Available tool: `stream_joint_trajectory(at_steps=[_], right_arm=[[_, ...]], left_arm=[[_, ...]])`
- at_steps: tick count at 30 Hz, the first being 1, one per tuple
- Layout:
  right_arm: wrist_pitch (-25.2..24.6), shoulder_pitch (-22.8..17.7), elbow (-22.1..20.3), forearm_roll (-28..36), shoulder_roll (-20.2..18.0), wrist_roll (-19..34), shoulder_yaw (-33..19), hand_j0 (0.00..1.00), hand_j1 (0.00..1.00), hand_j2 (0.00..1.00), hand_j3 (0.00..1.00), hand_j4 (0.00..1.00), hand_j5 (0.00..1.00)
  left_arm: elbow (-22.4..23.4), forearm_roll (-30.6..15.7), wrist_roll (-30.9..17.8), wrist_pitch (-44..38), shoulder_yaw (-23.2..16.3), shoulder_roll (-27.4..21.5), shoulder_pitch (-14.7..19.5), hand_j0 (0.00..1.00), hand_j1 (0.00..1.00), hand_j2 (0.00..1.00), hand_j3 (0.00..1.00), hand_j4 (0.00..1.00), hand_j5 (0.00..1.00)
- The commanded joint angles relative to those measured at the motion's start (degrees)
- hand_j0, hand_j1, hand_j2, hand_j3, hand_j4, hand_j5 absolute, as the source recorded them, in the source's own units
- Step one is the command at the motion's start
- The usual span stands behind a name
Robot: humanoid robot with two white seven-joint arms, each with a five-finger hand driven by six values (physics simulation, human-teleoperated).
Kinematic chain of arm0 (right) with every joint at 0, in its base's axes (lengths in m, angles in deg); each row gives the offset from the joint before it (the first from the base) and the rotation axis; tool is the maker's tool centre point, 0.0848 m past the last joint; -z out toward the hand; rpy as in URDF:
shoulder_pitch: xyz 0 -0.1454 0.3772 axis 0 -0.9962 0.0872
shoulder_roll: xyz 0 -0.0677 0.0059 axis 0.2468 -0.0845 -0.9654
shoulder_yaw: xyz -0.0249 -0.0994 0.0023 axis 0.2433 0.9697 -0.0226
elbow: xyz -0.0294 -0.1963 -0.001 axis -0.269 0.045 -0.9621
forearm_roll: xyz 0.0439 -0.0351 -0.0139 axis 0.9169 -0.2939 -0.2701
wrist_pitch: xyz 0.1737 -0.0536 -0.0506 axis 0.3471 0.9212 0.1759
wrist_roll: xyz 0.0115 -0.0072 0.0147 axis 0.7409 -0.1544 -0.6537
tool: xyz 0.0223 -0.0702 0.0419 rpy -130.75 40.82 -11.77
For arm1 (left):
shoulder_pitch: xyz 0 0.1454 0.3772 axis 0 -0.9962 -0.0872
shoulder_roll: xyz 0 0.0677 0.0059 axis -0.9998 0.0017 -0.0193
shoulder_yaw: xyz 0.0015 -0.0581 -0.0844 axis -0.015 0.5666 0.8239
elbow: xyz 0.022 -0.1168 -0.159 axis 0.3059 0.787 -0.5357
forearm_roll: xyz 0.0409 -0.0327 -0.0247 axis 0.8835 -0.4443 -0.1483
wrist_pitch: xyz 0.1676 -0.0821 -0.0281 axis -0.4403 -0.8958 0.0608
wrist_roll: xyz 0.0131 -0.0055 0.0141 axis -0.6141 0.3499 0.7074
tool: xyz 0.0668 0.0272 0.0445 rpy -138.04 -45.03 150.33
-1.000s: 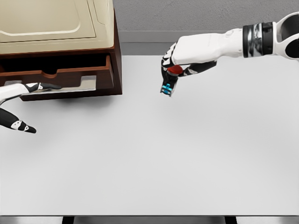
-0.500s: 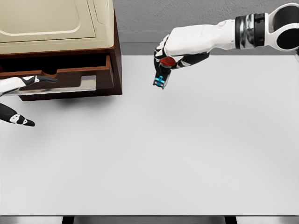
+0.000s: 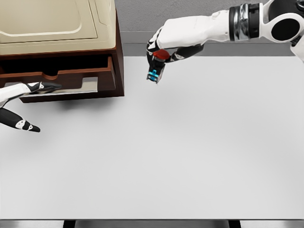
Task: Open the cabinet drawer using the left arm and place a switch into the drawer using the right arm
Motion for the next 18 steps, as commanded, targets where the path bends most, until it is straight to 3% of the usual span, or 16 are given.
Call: stream_joint_trajectory(at_steps=[1, 18], right_arm=[[-0.12, 0.09, 0.07, 0.36, 0.39, -0.02, -0.09, 0.51, 0.51, 0.51, 0.51, 0.51, 0.51], [-0.12, 1.32, 1.04, 1.24, 2.41, 0.07, -0.97, 0.51, 0.51, 0.51, 0.51, 0.51, 0.51]], left_arm=[[-0.20, 0.54, -0.47, 0.04, -0.09, -0.42, 0.00, 1.00, 1.00, 1.00, 1.00, 1.00, 1.00], [-4.24, 0.28, -0.56, 0.04, -0.17, -2.09, -0.70, 1.00, 1.00, 1.00, 1.00, 1.00, 1.00]])
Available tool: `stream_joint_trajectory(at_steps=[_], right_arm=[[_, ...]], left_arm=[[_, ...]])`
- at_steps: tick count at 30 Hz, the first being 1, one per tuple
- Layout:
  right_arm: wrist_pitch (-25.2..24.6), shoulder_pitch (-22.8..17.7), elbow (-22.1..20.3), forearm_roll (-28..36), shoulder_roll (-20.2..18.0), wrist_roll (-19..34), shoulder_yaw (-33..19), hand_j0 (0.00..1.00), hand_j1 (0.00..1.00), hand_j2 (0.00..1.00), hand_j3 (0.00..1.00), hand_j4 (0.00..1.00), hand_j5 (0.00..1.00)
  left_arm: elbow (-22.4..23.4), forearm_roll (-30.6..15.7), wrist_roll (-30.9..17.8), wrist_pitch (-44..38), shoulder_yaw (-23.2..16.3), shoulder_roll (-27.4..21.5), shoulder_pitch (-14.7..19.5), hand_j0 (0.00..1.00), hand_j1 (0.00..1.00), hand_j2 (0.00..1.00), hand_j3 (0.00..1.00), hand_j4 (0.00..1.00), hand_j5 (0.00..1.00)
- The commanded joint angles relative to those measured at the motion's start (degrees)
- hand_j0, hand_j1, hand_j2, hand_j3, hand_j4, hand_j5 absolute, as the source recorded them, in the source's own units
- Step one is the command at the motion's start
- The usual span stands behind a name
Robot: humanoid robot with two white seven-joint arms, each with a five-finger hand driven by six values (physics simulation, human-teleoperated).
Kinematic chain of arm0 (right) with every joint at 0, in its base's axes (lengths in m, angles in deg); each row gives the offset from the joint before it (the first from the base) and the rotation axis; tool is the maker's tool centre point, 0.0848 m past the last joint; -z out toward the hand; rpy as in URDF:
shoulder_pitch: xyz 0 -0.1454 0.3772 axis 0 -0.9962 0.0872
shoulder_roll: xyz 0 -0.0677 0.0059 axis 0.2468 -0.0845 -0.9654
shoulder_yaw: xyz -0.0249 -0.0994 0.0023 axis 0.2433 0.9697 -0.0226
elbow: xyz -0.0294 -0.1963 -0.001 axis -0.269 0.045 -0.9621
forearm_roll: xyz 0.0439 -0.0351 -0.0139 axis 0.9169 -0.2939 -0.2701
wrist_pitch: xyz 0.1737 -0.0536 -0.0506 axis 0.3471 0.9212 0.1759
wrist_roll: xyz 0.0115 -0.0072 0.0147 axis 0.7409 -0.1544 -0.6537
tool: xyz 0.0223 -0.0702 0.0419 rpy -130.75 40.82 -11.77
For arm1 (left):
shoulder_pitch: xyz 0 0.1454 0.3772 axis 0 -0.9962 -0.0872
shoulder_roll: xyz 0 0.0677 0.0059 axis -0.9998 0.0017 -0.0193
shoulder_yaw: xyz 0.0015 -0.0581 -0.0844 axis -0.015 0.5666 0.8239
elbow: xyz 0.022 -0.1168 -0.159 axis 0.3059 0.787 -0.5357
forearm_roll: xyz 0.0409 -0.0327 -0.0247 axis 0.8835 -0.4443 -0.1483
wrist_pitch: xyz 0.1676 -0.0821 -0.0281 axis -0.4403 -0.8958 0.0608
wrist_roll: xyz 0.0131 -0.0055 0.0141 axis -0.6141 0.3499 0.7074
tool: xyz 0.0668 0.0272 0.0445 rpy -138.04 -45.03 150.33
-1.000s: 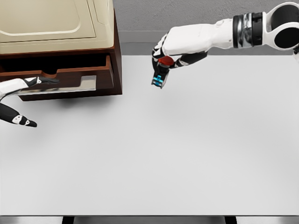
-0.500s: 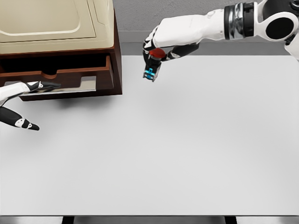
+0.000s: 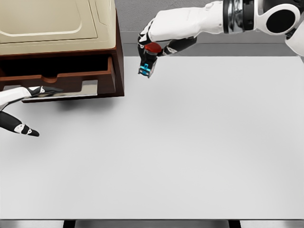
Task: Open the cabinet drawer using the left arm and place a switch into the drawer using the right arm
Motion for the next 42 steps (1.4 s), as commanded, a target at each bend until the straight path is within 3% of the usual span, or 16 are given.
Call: stream_joint_trajectory(at_steps=[1, 29, 31, 39, 42], right_arm=[[-0.12, 0.00, 0.12, 0.36, 0.34, 0.01, -0.12, 0.51, 0.51, 0.51, 0.51, 0.51, 0.51], [-0.12, 1.58, 1.26, 1.15, 3.24, -0.08, -1.18, 0.51, 0.51, 0.51, 0.51, 0.51, 0.51], [-0.12, 1.67, 3.28, 1.06, 4.65, 0.01, -1.27, 0.51, 0.51, 0.51, 0.51, 0.51, 0.51], [-0.12, 0.79, 3.72, -1.57, 7.20, 0.10, -6.01, 0.51, 0.51, 0.51, 0.51, 0.51, 0.51], [-0.12, -0.17, 5.74, -3.33, 9.13, 0.01, -8.12, 0.51, 0.51, 0.51, 0.51, 0.51, 0.51]], left_arm=[[-1.66, -0.33, -0.42, 0.91, -0.44, -0.35, 0.00, 1.00, 1.00, 1.00, 1.00, 1.00, 1.00], [-4.91, -0.42, -0.07, 0.91, 2.28, -3.69, -0.26, 1.00, 1.00, 1.00, 1.00, 1.00, 1.00], [-5.88, -0.42, -0.07, 0.91, 2.28, -4.66, -0.18, 1.00, 1.00, 1.00, 1.00, 1.00, 1.00], [-8.17, 0.29, 0.11, 0.91, 2.28, -6.86, -0.44, 1.00, 1.00, 1.00, 1.00, 1.00, 1.00], [-8.87, 0.29, 0.37, 0.91, 2.28, -6.86, -0.44, 1.00, 1.00, 1.00, 1.00, 1.00, 1.00]])
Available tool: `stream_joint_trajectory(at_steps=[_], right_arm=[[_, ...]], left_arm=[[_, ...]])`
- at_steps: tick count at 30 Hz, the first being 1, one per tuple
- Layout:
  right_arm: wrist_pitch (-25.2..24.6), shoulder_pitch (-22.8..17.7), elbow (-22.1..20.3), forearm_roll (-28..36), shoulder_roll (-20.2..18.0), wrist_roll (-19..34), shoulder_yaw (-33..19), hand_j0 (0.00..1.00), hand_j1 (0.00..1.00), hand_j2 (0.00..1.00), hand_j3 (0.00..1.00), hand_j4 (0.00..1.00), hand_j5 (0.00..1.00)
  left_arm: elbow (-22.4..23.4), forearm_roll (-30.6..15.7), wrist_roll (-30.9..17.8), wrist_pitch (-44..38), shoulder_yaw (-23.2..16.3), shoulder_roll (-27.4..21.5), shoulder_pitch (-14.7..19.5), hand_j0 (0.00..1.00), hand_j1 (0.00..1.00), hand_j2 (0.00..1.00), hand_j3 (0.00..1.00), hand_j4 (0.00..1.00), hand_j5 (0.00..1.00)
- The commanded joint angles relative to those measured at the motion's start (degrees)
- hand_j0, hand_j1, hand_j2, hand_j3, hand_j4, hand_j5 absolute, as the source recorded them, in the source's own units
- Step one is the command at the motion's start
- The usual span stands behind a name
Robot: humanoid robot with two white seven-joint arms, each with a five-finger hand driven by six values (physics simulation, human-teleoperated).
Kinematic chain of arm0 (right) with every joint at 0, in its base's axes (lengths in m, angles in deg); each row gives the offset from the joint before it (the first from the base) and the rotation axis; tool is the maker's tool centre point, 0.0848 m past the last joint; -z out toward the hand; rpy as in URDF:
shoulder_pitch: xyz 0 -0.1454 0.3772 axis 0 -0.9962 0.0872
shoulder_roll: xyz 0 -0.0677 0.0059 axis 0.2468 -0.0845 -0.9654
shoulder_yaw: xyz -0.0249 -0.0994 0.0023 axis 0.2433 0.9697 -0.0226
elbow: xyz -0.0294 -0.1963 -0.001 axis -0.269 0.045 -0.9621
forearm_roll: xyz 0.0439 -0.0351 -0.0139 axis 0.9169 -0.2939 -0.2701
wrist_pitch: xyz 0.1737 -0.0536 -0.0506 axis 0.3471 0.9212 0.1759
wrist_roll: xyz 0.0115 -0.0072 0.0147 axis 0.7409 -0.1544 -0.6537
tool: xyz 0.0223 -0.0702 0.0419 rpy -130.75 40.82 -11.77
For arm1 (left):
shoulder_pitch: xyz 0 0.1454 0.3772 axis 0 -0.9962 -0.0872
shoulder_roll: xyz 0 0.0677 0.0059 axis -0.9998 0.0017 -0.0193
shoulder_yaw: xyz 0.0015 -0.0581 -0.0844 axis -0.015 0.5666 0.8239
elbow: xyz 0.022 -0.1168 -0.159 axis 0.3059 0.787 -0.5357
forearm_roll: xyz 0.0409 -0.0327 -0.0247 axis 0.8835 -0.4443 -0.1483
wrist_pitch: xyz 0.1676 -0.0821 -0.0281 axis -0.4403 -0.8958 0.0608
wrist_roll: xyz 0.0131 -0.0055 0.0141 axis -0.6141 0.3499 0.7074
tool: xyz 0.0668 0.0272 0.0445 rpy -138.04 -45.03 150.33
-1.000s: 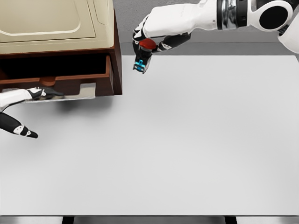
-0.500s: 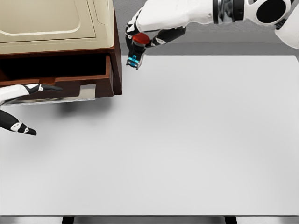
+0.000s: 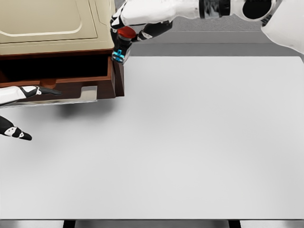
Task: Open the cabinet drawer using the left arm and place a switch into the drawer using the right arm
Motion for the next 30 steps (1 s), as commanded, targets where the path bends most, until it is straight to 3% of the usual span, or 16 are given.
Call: stream_joint_trajectory(at_steps=[1, 5, 8, 21, 30], right_arm=[[-0.16, 0.00, 1.25, -1.82, 1.68, -0.08, -2.82, 0.51, 0.51, 0.51, 0.51, 0.51, 0.51], [-0.16, -0.35, 2.30, -1.91, 3.17, -0.17, -3.61, 0.51, 0.51, 0.51, 0.51, 0.51, 0.51], [-0.16, -0.53, 4.15, -2.00, 4.58, -0.16, -3.61, 0.51, 0.51, 0.51, 0.51, 0.51, 0.51], [-0.16, -1.58, 8.90, -2.88, 9.85, 0.01, -4.05, 0.51, 0.51, 0.51, 0.51, 0.51, 0.51], [-0.16, -1.76, 17.16, -4.19, 15.30, 0.10, -4.05, 0.51, 0.51, 0.51, 0.51, 0.51, 0.51]], left_arm=[[-0.57, -0.29, 0.09, -0.12, 0.16, -0.26, 0.08, 1.00, 1.00, 1.00, 1.00, 1.00, 1.00], [-0.75, -0.20, 0.09, -0.12, 0.16, -0.26, 0.17, 1.00, 1.00, 1.00, 1.00, 1.00, 1.00], [-1.63, 1.03, -0.18, -0.12, 3.59, -0.26, -1.06, 1.00, 1.00, 1.00, 1.00, 1.00, 1.00], [-3.65, 1.99, -0.53, -0.12, 3.67, 0.18, -1.15, 1.00, 1.00, 1.00, 1.00, 1.00, 1.00], [-4.18, 2.26, -0.53, -0.12, 3.67, 0.27, -1.06, 1.00, 1.00, 1.00, 1.00, 1.00, 1.00]])
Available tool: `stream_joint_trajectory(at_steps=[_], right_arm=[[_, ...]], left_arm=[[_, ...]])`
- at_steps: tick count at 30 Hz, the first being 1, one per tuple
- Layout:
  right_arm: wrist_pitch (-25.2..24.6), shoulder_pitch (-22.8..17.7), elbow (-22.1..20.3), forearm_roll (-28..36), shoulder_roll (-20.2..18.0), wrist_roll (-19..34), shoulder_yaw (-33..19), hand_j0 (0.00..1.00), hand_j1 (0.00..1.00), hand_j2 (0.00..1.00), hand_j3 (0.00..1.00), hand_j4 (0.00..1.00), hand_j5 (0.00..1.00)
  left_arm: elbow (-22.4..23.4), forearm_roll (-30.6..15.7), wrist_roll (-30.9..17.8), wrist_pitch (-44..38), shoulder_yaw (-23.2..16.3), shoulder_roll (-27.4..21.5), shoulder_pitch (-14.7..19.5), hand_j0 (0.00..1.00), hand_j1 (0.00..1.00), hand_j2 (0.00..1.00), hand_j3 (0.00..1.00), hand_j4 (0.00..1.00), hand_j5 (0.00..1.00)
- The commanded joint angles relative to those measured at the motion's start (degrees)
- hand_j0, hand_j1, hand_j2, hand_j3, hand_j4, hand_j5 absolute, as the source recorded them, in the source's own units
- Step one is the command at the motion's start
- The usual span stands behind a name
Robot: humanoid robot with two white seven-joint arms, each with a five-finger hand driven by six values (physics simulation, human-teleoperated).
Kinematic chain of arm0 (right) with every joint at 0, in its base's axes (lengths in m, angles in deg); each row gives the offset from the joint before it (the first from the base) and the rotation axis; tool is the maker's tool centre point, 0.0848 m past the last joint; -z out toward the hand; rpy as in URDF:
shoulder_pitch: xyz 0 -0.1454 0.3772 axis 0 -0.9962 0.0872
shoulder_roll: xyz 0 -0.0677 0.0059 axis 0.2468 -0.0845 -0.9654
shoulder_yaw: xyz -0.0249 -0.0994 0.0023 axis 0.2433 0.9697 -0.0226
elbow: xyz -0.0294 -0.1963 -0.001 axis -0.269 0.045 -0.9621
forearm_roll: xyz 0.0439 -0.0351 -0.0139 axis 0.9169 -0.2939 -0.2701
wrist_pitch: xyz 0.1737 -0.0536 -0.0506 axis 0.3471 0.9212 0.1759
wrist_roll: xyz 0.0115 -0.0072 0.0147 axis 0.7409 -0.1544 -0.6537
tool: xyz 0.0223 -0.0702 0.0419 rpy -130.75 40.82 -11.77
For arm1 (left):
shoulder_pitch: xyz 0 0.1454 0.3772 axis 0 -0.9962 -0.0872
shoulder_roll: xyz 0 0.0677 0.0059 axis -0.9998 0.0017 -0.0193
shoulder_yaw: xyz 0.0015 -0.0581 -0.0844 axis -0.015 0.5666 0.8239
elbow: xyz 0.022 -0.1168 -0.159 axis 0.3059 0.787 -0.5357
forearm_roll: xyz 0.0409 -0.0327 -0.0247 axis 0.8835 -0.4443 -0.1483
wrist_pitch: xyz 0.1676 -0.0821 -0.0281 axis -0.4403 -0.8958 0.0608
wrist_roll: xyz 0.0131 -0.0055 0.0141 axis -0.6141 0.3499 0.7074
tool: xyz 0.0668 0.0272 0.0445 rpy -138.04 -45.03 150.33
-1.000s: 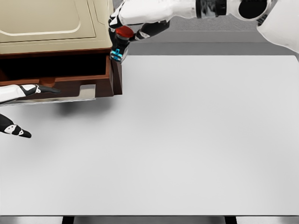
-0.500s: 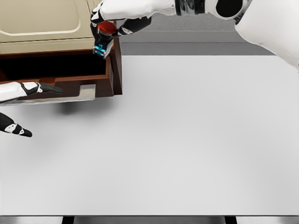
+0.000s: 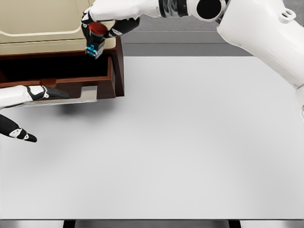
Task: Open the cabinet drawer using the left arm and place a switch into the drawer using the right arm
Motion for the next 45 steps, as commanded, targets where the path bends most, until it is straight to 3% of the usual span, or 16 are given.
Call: stream_joint_trajectory(at_steps=[1, 10, 17, 24, 27, 31, 39, 41, 43, 44, 45], right_arm=[[-0.14, 0.00, 2.33, 0.17, 1.56, -0.02, -0.06, 0.51, 0.51, 0.51, 0.51, 0.51, 0.51], [-0.14, -0.18, 3.12, 0.17, 2.88, -0.02, -0.15, 0.52, 0.52, 0.52, 0.52, 0.52, 0.52], [-0.14, -0.79, 4.18, 0.17, 4.19, -0.28, -0.76, 0.67, 0.67, 0.67, 0.67, 0.67, 0.67], [-0.14, -3.51, 4.53, -1.32, 6.66, -0.72, -4.89, 0.68, 0.68, 0.68, 0.68, 0.68, 0.68], [-0.14, -4.13, 4.44, -1.41, 6.66, -0.72, -5.25, 0.87, 0.87, 0.87, 0.87, 0.87, 0.87], [-0.14, -4.39, 4.44, -1.33, 6.57, -0.72, -5.34, 0.98, 0.98, 0.98, 0.98, 0.98, 0.98], [-0.14, -5.18, 2.07, -1.41, 5.87, -0.72, -5.34, 1.00, 1.00, 1.00, 1.00, 1.00, 1.00], [-0.14, -5.80, -7.32, -1.33, -0.98, -0.46, -4.81, 1.00, 1.00, 1.00, 1.00, 1.00, 1.00], [-0.14, -6.68, -17.44, -1.24, -12.32, -0.81, -1.47, 1.00, 1.00, 1.00, 1.00, 1.00, 1.00], [-0.14, -6.77, -18.76, -1.06, -18.73, -1.77, -0.94, 1.00, 1.00, 1.00, 1.00, 1.00, 1.00], [-0.14, -7.29, -23.06, -1.15, -27.08, -4.32, -0.68, 1.00, 1.00, 1.00, 1.00, 1.00, 1.00]], left_arm=[[-0.36, -0.36, 0.03, -0.13, 0.13, -0.36, 0.00, 1.00, 1.00, 1.00, 1.00, 1.00, 1.00], [-0.45, -0.27, -0.06, -0.13, -0.04, -0.09, -0.09, 1.00, 1.00, 1.00, 1.00, 1.00, 1.00], [-0.53, 0.35, 0.02, -0.13, -0.04, 0.08, -0.09, 1.00, 1.00, 1.00, 1.00, 1.00, 1.00], [-0.53, 0.35, -0.06, -0.13, 0.04, 0.26, -0.09, 1.00, 1.00, 1.00, 1.00, 1.00, 1.00], [-0.53, 0.35, -0.06, -0.13, 0.04, 0.26, -0.09, 1.00, 1.00, 1.00, 1.00, 1.00, 1.00], [-0.53, 0.35, -0.06, -0.13, 0.04, 0.26, -0.09, 1.00, 1.00, 1.00, 1.00, 1.00, 1.00], [-0.53, 0.35, -0.06, -0.13, 0.04, 0.35, -0.09, 1.00, 1.00, 1.00, 1.00, 1.00, 1.00], [-0.53, 0.35, -0.06, -0.13, 0.13, 0.52, 0.00, 1.00, 1.00, 1.00, 1.00, 1.00, 1.00], [-0.53, 0.35, 0.03, -0.13, 0.22, 0.61, 0.18, 1.00, 1.00, 1.00, 1.00, 1.00, 1.00], [-0.53, 0.43, 0.03, -0.13, 0.22, 0.78, 0.26, 1.00, 1.00, 1.00, 1.00, 1.00, 1.00], [-0.53, 0.35, 0.03, -0.13, 0.22, 1.05, 0.26, 1.00, 1.00, 1.00, 1.00, 1.00, 1.00]])
